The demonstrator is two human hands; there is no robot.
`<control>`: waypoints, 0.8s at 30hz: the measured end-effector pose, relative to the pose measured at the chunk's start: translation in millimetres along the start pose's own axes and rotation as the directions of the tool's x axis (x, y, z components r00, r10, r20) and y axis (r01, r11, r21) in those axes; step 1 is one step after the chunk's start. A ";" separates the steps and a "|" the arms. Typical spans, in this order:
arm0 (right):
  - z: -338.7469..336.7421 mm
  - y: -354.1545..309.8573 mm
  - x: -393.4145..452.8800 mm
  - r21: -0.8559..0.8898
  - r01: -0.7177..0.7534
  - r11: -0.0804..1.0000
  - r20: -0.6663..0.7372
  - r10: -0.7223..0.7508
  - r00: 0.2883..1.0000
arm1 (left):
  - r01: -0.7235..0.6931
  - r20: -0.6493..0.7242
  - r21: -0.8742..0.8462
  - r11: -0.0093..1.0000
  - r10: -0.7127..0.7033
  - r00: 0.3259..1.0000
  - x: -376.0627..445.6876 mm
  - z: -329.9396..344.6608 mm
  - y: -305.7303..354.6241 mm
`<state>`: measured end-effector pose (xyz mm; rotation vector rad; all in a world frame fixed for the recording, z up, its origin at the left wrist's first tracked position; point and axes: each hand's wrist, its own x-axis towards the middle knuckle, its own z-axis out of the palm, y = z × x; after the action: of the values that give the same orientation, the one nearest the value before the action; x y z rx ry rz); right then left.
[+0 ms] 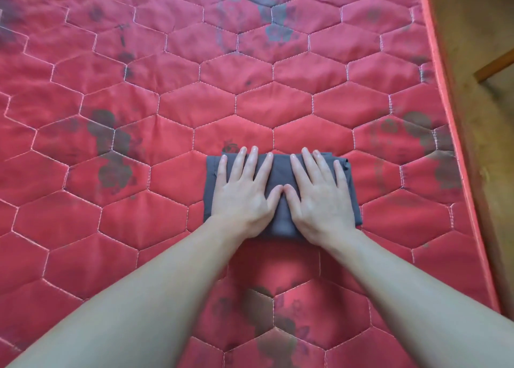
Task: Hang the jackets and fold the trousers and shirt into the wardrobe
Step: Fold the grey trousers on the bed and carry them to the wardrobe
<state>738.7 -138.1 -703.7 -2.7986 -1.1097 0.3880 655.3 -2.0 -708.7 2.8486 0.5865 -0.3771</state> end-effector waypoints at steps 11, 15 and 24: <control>-15.1 10.4 -82.9 0.552 -0.559 0.619 -0.100 0.714 0.693 | 0.175 0.385 0.027 0.984 -0.172 0.907 -17.6 -38.0 -3.4; -7.3 -5.4 -108.6 0.747 -0.661 0.067 0.425 0.717 0.553 | 0.455 0.595 -0.354 0.817 -0.179 0.784 -55.0 -30.7 6.1; -71.2 -14.5 -81.5 0.796 -0.523 -0.306 0.593 0.222 0.774 | 0.651 0.638 -0.754 -0.087 0.140 0.758 -88.7 -67.8 13.7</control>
<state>691.6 -183.7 -616.4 -1.3688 0.3946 1.0402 596.0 -28.9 -616.9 0.9596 0.8312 -0.4969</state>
